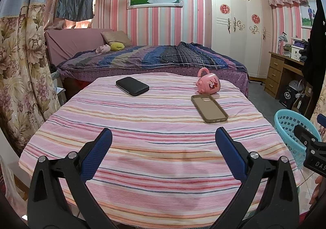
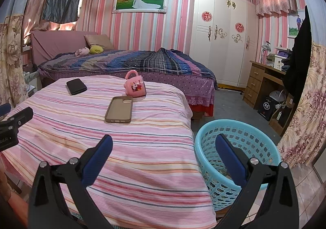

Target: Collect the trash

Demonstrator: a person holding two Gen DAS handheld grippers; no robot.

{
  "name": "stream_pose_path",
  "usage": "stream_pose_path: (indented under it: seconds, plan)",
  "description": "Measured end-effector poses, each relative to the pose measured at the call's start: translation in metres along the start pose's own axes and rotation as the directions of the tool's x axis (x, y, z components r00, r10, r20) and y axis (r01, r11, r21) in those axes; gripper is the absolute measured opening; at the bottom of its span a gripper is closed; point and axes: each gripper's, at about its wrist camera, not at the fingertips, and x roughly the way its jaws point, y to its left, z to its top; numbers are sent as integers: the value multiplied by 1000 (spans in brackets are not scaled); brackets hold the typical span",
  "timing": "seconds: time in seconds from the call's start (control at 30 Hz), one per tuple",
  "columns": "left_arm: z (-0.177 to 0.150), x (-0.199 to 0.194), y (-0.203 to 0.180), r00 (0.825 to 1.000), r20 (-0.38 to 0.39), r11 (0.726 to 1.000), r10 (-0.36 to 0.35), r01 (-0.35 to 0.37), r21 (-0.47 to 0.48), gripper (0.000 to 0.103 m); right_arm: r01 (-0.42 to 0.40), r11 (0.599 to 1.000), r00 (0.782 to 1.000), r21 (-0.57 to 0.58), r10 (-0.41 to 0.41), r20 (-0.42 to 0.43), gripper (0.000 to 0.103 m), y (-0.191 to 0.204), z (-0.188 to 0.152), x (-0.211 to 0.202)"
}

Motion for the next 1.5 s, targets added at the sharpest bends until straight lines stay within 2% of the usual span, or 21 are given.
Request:
stream_pose_path:
  seconds: [1.5]
  plan:
    - [1, -3, -1, 1000, 8, 1000, 8, -8, 5, 98, 2, 1000, 1000, 1, -2, 1, 98, 0, 0, 0]
